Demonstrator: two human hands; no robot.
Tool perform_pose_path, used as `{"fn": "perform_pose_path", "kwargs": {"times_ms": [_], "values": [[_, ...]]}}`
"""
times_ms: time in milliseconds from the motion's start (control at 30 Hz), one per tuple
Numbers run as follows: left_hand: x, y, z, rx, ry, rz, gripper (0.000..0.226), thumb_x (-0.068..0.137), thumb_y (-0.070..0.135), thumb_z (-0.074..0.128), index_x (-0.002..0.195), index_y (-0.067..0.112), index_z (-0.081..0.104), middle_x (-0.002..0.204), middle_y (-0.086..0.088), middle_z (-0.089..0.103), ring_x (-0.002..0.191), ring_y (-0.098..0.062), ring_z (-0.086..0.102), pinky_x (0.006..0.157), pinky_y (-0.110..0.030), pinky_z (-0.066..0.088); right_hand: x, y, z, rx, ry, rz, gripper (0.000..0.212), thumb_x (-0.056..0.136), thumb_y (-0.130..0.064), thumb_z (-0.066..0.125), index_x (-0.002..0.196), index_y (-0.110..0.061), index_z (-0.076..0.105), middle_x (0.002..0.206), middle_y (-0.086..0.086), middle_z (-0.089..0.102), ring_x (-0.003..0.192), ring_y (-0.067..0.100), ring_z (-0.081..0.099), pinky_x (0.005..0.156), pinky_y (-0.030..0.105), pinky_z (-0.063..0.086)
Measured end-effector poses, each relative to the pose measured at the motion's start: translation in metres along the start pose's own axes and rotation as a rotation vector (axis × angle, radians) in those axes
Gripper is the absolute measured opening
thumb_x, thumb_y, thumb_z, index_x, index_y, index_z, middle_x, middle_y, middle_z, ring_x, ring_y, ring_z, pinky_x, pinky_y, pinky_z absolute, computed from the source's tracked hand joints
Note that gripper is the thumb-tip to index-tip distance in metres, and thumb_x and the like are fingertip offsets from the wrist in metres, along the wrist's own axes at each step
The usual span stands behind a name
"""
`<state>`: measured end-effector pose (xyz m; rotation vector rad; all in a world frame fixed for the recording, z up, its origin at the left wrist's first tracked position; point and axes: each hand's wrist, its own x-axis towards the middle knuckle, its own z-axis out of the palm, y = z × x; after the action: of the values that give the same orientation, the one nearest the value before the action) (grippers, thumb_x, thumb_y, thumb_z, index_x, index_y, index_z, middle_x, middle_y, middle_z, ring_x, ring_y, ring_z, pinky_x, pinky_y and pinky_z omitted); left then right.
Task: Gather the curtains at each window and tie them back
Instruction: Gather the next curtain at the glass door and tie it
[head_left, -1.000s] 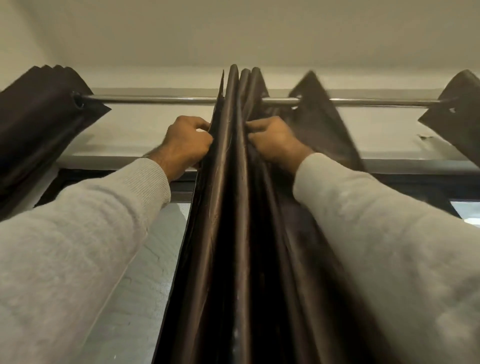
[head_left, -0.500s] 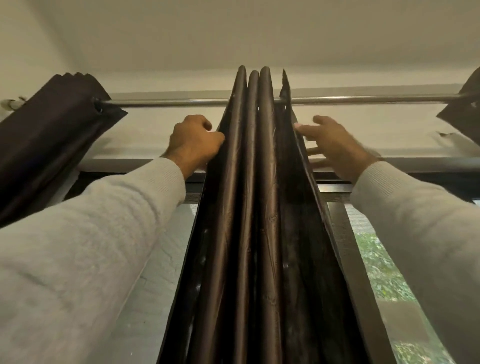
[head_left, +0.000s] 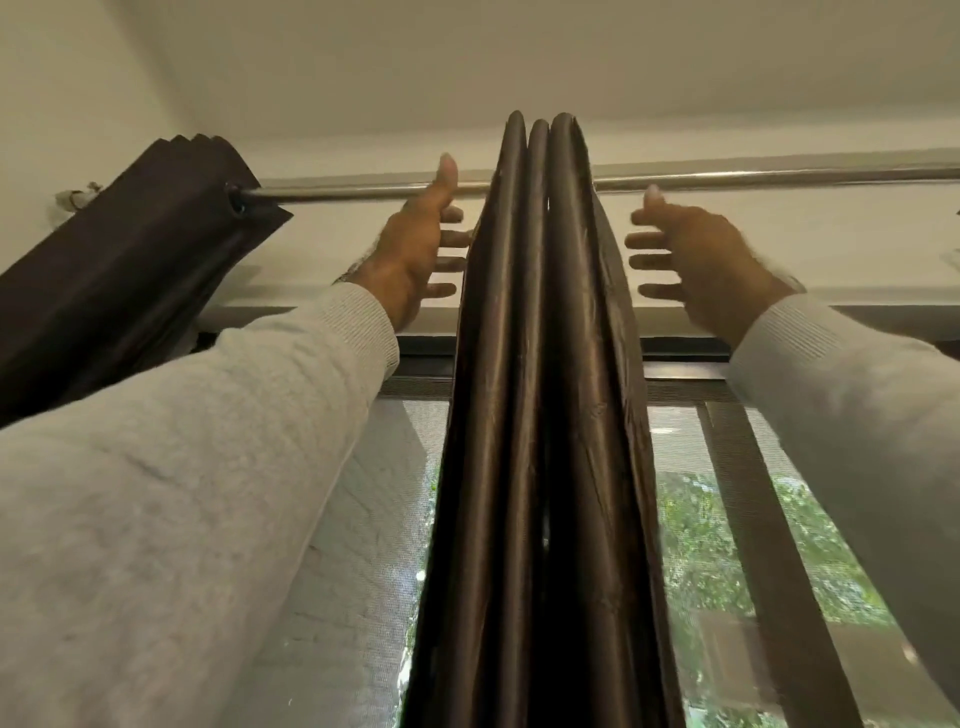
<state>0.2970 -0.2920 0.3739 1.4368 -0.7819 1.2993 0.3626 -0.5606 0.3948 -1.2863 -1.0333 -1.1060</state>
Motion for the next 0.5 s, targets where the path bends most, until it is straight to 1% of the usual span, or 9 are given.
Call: {"fn": "perform_pose_path", "kwargs": {"times_ms": [67, 133, 200, 267, 300, 367, 433, 467, 500], "values": [[0.011, -0.004, 0.005, -0.030, -0.012, -0.013, 0.085, 0.095, 0.089, 0.037, 0.147, 0.025, 0.058, 0.144, -0.003, 0.064, 0.127, -0.030, 0.062, 0.108, -0.055, 0.051, 0.006, 0.003, 0.006, 0.023, -0.003, 0.014, 0.069, 0.100, -0.073, 0.046, 0.151, -0.027, 0.053, 0.139, 0.000, 0.063, 0.123, 0.020, 0.062, 0.101, 0.046, 0.054], [0.023, -0.003, 0.013, -0.074, -0.031, -0.006, 0.090, 0.093, 0.092, 0.032, 0.157, 0.031, 0.050, 0.156, -0.002, 0.053, 0.137, -0.032, 0.055, 0.112, -0.056, 0.049, 0.017, 0.000, 0.016, 0.075, -0.007, 0.011, 0.078, 0.097, -0.079, 0.042, 0.158, -0.030, 0.045, 0.147, 0.001, 0.057, 0.128, 0.021, 0.059, 0.105, 0.049, 0.053], [0.035, -0.001, 0.023, -0.148, -0.037, -0.010, 0.093, 0.089, 0.096, 0.031, 0.159, 0.037, 0.047, 0.153, 0.000, 0.050, 0.136, -0.032, 0.056, 0.108, -0.055, 0.054, 0.029, -0.005, 0.030, 0.146, -0.013, 0.018, 0.081, 0.095, -0.083, 0.038, 0.158, -0.032, 0.044, 0.151, 0.003, 0.053, 0.130, 0.023, 0.058, 0.109, 0.052, 0.051], [0.051, 0.002, 0.033, -0.186, -0.075, -0.025, 0.094, 0.091, 0.094, 0.029, 0.161, 0.033, 0.045, 0.140, -0.004, 0.058, 0.124, -0.030, 0.065, 0.102, -0.053, 0.059, 0.044, -0.009, 0.048, 0.208, -0.037, 0.022, 0.079, 0.095, -0.084, 0.036, 0.151, -0.032, 0.053, 0.149, 0.002, 0.057, 0.131, 0.023, 0.060, 0.110, 0.052, 0.050], [0.059, 0.004, 0.039, -0.206, -0.142, -0.022, 0.096, 0.092, 0.092, 0.029, 0.159, 0.027, 0.049, 0.136, -0.009, 0.065, 0.119, -0.033, 0.070, 0.101, -0.053, 0.061, 0.050, -0.012, 0.057, 0.224, -0.071, 0.016, 0.076, 0.096, -0.083, 0.034, 0.143, -0.030, 0.061, 0.143, 0.002, 0.063, 0.128, 0.022, 0.064, 0.109, 0.050, 0.052], [0.074, 0.004, 0.045, -0.188, -0.238, -0.001, 0.100, 0.088, 0.095, 0.033, 0.144, 0.019, 0.066, 0.133, -0.019, 0.073, 0.121, -0.042, 0.072, 0.105, -0.060, 0.058, 0.058, -0.015, 0.069, 0.231, -0.147, 0.009, 0.074, 0.098, -0.082, 0.030, 0.126, -0.028, 0.071, 0.127, 0.004, 0.075, 0.118, 0.023, 0.072, 0.104, 0.048, 0.055], [0.081, 0.001, 0.036, -0.141, -0.190, -0.026, 0.096, 0.087, 0.097, 0.030, 0.128, 0.024, 0.076, 0.126, -0.015, 0.077, 0.121, -0.041, 0.073, 0.108, -0.062, 0.054, 0.059, -0.016, 0.065, 0.178, -0.173, 0.019, 0.076, 0.100, -0.080, 0.023, 0.125, -0.028, 0.072, 0.124, 0.002, 0.076, 0.118, 0.022, 0.070, 0.103, 0.050, 0.053], [0.087, -0.004, 0.027, -0.126, -0.174, -0.037, 0.095, 0.086, 0.098, 0.027, 0.125, 0.028, 0.078, 0.124, -0.011, 0.078, 0.122, -0.039, 0.072, 0.109, -0.062, 0.052, 0.059, -0.014, 0.060, 0.150, -0.194, 0.028, 0.080, 0.099, -0.082, 0.020, 0.129, -0.029, 0.071, 0.128, 0.002, 0.074, 0.122, 0.023, 0.067, 0.105, 0.052, 0.049], [0.086, -0.006, 0.018, -0.089, -0.166, -0.046, 0.096, 0.085, 0.099, 0.025, 0.127, 0.032, 0.078, 0.125, -0.008, 0.078, 0.125, -0.037, 0.070, 0.112, -0.062, 0.048, 0.058, -0.012, 0.053, 0.130, -0.211, 0.034, 0.084, 0.095, -0.086, 0.019, 0.134, -0.031, 0.069, 0.132, 0.003, 0.072, 0.127, 0.024, 0.065, 0.109, 0.055, 0.046]]}}
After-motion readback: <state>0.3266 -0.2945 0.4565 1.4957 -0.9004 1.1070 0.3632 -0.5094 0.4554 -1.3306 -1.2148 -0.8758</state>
